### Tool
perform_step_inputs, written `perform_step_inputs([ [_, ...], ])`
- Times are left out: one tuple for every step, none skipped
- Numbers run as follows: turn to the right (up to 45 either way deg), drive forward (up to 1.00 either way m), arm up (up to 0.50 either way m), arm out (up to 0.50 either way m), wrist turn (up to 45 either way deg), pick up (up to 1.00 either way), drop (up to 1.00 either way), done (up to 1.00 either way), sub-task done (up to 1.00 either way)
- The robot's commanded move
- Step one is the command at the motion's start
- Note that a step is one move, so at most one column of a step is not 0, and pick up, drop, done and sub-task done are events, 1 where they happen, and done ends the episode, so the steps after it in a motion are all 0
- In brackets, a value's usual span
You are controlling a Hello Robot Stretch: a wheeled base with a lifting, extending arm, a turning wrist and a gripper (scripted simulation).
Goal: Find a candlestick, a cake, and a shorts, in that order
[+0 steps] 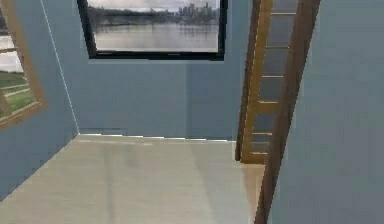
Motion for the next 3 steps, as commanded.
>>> perform_step_inputs([
  [3.0, 0.00, 0.00, 0.00, 0.0, 0.00, 0.00, 0.00, 0.00],
  [0.0, 1.00, 0.00, 0.00, 0.0, 0.00, 0.00, 0.00, 0.00],
  [21.0, 0.00, 0.00, 0.00, 0.0, 0.00, 0.00, 0.00, 0.00],
])
